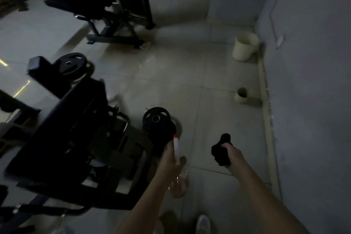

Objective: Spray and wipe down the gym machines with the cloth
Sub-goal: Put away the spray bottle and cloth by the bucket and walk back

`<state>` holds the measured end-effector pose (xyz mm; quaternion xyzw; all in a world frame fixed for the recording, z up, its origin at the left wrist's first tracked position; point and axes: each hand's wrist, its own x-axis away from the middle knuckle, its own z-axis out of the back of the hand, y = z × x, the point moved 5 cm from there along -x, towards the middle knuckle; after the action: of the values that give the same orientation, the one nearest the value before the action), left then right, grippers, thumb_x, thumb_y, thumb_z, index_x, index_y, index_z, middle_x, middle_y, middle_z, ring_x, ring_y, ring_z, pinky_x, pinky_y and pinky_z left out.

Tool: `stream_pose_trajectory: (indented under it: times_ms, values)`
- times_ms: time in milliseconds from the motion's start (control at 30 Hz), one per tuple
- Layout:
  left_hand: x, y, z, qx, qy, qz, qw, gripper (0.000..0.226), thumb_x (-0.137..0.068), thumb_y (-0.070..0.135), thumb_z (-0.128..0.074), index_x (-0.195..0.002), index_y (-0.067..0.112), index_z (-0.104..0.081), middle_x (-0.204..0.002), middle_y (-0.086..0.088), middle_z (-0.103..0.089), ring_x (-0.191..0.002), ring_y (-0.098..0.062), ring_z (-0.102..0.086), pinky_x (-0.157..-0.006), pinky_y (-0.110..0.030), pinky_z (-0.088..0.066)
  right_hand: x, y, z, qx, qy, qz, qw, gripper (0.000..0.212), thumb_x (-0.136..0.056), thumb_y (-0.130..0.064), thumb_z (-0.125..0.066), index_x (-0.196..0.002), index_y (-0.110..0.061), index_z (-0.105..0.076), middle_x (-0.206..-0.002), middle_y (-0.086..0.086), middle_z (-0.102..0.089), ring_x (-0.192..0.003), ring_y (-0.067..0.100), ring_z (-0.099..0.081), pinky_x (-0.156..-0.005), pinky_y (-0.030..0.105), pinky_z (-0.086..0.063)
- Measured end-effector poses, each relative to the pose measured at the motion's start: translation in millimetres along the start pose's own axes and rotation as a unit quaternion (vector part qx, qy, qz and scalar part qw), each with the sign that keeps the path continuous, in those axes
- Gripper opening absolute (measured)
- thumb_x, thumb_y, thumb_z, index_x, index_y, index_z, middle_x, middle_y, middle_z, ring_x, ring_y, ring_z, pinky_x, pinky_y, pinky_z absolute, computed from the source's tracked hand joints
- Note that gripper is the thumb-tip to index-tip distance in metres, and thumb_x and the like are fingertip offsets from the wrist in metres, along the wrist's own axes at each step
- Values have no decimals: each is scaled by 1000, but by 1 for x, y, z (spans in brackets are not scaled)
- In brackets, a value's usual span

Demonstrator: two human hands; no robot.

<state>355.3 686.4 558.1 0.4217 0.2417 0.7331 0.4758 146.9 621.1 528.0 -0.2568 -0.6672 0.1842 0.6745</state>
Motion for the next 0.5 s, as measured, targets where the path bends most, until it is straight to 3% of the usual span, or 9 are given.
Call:
stream_pose_trajectory:
  times_ms: [133, 267, 333, 367, 433, 500]
  values:
    - [-50, 45, -37, -5, -16, -23, 1000, 68, -82, 22, -66, -140, 4, -35, -128, -13, -48, -115, -25, -49, -98, -42, -44, -37, -25, 54, -63, 43, -13, 997, 17, -96, -7, -42, -83, -3, -52, -59, 5, -43, -31, 13, -40, -31, 17, -30]
    - [-106, 73, -76, -18, -67, -49, 996, 64, -88, 9, -63, -141, -1, -29, -128, -14, -43, -111, -18, -45, -84, -22, -35, -75, -37, 90, -76, 101, -50, 991, 15, -94, -7, -46, -81, -5, -51, -62, 8, -47, -39, 18, -47, -36, 22, -35]
    - [-137, 81, -90, -23, -89, -50, 995, 63, -88, 8, -62, -141, 0, -29, -128, -14, -42, -111, -20, -47, -79, -19, -32, -95, -46, 98, -75, 129, -58, 987, 8, -93, -8, -51, -95, -1, -54, -74, 12, -55, -61, 25, -54, -49, 28, -41]
    - [-153, 84, -98, -32, -109, -52, 992, 63, -88, 8, -61, -141, -1, -29, -128, -14, -42, -109, -18, -45, -79, -17, -31, -106, -48, 102, -68, 151, -66, 984, 15, -92, -8, -53, -104, -1, -54, -81, 14, -57, -70, 28, -56, -55, 31, -43]
    - [-184, 93, -109, -57, -138, -62, 987, 60, -88, 9, -60, -140, 1, -29, -127, -14, -43, -104, -17, -44, -79, -16, -31, -127, -63, 107, -68, 168, -64, 981, 32, -91, -8, -54, -121, 5, -51, -85, 15, -59, -73, 29, -56, -57, 32, -44]
    - [-223, 102, -127, -61, -157, -57, 984, 59, -89, 11, -60, -138, 3, -29, -127, -13, -43, -103, -20, -48, -79, -20, -35, -155, -86, 116, -64, 182, -69, 979, 37, -92, -5, -54, -125, 9, -49, -84, 15, -59, -68, 28, -54, -56, 32, -43]
